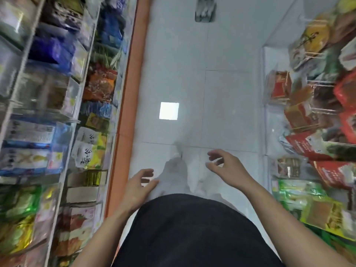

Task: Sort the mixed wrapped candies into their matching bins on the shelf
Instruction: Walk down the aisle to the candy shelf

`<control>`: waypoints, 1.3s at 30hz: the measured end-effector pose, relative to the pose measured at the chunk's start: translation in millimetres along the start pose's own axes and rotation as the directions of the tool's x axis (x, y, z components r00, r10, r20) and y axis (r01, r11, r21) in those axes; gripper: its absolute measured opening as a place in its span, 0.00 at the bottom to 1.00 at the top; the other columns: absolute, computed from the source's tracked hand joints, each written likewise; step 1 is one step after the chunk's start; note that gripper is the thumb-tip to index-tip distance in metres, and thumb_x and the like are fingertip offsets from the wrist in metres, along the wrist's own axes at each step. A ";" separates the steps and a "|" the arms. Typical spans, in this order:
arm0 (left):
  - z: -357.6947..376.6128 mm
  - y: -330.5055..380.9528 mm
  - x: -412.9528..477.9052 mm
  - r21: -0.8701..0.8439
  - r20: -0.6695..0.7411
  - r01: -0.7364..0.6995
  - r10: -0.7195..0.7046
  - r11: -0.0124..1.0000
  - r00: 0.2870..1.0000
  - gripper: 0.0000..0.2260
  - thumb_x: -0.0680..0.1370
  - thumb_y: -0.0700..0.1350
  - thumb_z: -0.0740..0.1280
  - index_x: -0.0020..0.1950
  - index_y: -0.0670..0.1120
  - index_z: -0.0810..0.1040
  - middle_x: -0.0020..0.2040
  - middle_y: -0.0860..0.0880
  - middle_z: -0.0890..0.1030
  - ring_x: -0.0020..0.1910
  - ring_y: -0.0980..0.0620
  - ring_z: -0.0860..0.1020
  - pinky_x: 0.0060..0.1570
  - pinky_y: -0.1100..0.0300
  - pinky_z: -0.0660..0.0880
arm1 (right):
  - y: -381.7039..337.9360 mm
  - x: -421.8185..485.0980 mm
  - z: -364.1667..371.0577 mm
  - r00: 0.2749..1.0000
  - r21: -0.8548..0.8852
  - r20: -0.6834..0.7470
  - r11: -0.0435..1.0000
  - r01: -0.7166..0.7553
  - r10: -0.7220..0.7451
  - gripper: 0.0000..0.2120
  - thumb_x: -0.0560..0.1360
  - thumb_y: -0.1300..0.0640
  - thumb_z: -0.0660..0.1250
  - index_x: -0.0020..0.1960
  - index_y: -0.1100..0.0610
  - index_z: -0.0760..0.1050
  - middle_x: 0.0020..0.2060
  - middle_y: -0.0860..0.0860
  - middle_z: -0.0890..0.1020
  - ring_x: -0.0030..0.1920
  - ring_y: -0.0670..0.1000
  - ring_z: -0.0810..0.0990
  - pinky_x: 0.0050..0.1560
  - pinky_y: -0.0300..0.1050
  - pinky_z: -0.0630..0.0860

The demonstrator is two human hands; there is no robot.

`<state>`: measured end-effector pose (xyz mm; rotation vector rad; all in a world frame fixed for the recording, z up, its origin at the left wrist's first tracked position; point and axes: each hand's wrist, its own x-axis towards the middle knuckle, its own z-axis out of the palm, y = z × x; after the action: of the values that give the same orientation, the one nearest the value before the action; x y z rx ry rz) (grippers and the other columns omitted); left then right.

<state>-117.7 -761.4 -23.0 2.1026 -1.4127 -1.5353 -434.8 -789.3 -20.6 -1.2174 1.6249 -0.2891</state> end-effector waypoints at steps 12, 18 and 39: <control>-81.5 214.0 245.7 0.094 0.168 -0.171 0.154 0.981 0.974 0.22 0.71 0.65 0.66 0.62 0.61 0.75 0.55 0.66 0.78 0.52 0.68 0.77 0.52 0.63 0.75 | -78.9 172.9 -112.9 0.983 0.066 -0.081 0.985 -0.159 0.164 0.14 0.72 0.43 0.71 0.58 0.39 0.76 0.51 0.38 0.81 0.46 0.37 0.78 0.46 0.35 0.71; -79.5 321.0 361.2 0.143 0.218 -0.206 0.172 0.968 0.961 0.19 0.76 0.60 0.67 0.66 0.58 0.74 0.58 0.63 0.78 0.55 0.62 0.77 0.55 0.59 0.75 | -84.0 277.2 -184.4 0.974 0.067 -0.091 0.977 -0.203 0.208 0.14 0.73 0.45 0.72 0.58 0.39 0.75 0.52 0.37 0.80 0.46 0.38 0.79 0.46 0.36 0.71; -215.8 554.7 699.4 0.106 0.099 -0.046 0.036 0.993 0.994 0.17 0.77 0.56 0.70 0.64 0.55 0.76 0.56 0.60 0.80 0.52 0.63 0.78 0.48 0.70 0.71 | -323.3 708.2 -424.8 0.999 -0.015 -0.019 0.999 -0.051 0.050 0.14 0.75 0.45 0.70 0.59 0.40 0.74 0.51 0.36 0.78 0.49 0.39 0.78 0.47 0.36 0.72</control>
<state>-251.9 -1669.8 -34.3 2.0695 -1.5965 -1.5998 -565.6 -1666.5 -24.8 -1.1863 1.6739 -0.2574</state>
